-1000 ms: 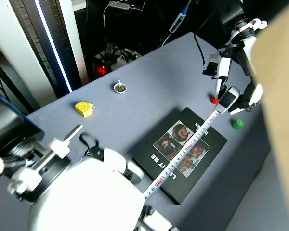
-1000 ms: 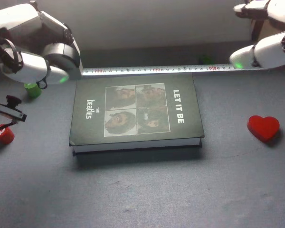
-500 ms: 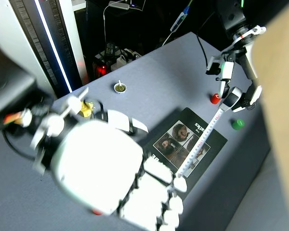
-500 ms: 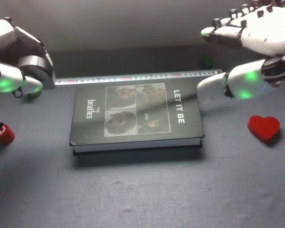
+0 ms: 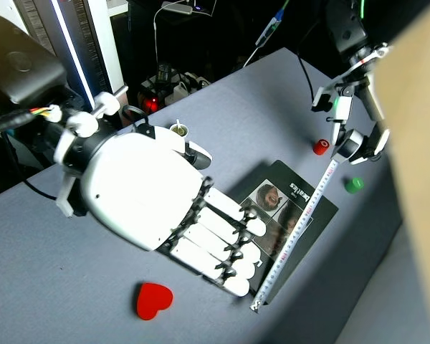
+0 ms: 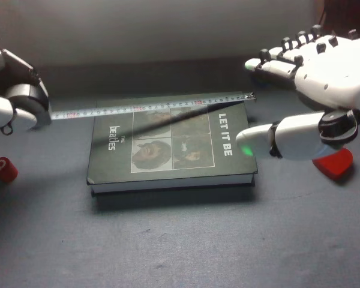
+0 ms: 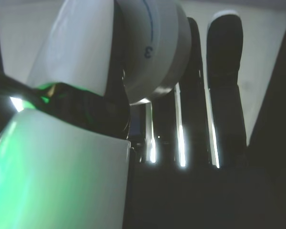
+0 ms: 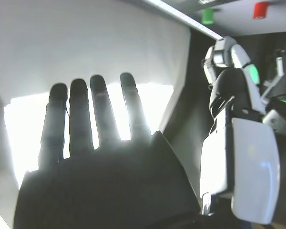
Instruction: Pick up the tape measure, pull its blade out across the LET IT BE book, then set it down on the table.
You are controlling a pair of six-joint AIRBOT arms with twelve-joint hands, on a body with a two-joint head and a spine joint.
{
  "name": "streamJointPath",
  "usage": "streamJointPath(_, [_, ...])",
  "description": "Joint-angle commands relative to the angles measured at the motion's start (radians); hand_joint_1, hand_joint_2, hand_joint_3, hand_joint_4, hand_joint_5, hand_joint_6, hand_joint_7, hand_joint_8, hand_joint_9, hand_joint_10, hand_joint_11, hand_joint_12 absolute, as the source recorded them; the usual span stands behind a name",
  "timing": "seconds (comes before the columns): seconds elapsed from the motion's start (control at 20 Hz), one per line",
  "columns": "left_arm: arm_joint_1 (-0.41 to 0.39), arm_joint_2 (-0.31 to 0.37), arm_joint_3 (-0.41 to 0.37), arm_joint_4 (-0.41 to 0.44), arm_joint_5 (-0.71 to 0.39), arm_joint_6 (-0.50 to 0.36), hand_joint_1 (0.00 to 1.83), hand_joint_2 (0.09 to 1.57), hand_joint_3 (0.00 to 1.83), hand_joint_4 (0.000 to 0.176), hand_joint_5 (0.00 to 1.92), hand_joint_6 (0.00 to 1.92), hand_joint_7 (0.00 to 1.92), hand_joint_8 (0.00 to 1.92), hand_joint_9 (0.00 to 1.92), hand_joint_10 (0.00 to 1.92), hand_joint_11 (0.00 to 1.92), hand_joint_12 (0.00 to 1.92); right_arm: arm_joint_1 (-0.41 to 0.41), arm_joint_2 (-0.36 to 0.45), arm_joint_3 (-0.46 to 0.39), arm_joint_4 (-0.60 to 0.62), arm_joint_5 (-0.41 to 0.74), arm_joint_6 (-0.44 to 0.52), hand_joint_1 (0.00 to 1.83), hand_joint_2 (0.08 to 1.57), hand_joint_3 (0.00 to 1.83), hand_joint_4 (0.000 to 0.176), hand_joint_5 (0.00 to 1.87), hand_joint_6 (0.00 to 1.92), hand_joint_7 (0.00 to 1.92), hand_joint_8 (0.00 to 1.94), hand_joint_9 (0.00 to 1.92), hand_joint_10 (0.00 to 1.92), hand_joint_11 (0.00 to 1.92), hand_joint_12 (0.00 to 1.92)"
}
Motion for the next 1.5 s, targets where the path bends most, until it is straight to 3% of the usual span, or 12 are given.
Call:
streamJointPath(0.0, [-0.005,0.003,0.008,0.011,-0.09,-0.01,1.37,1.15,0.0,0.0,0.84,0.97,0.95,1.08,0.84,1.42,0.8,1.33,0.007,0.008,-0.011,-0.071,0.025,0.007,0.0,1.02,0.01,0.102,0.0,0.0,0.0,0.0,0.0,0.0,0.03,0.02])
streamJointPath(0.3, [-0.015,0.033,-0.023,0.009,-0.061,-0.01,1.37,1.13,0.0,0.0,0.91,0.92,0.97,1.03,0.84,1.38,0.79,1.37,-0.01,0.019,-0.033,-0.076,-0.019,0.017,0.01,1.02,0.01,0.099,0.0,0.0,0.0,0.0,0.0,0.0,0.06,0.03])
streamJointPath(0.7, [0.012,0.048,0.008,0.033,-0.042,-0.04,1.37,1.13,0.0,0.0,0.91,0.92,0.98,1.01,0.85,1.39,0.79,1.38,-0.023,0.019,-0.034,-0.115,-0.026,0.055,0.02,1.04,0.01,0.095,0.0,0.0,0.0,0.0,0.0,0.0,0.07,0.04])
streamJointPath(1.0, [0.093,0.01,0.05,0.127,-0.092,-0.145,1.37,1.14,0.0,0.0,0.87,0.95,0.97,1.03,0.85,1.39,0.79,1.37,-0.034,0.019,-0.034,-0.154,-0.033,0.089,0.03,1.05,0.01,0.095,0.0,0.0,0.0,0.0,0.0,0.0,0.08,0.05])
streamJointPath(1.35, [0.127,-0.046,0.098,0.154,-0.107,-0.151,1.37,1.15,0.0,0.0,0.83,1.0,0.93,1.09,0.84,1.41,0.78,1.35,-0.038,0.019,-0.034,-0.175,-0.033,0.104,0.03,1.05,0.0,0.095,0.0,0.0,0.0,0.0,0.0,0.0,0.06,0.05])
streamJointPath(1.45, [0.131,-0.051,0.107,0.159,-0.108,-0.153,1.37,1.14,0.0,0.0,0.89,0.93,0.94,1.07,0.84,1.4,0.79,1.36,-0.039,0.019,-0.034,-0.186,-0.033,0.112,0.03,1.05,0.0,0.093,0.0,0.0,0.0,0.0,0.0,0.0,0.06,0.05])
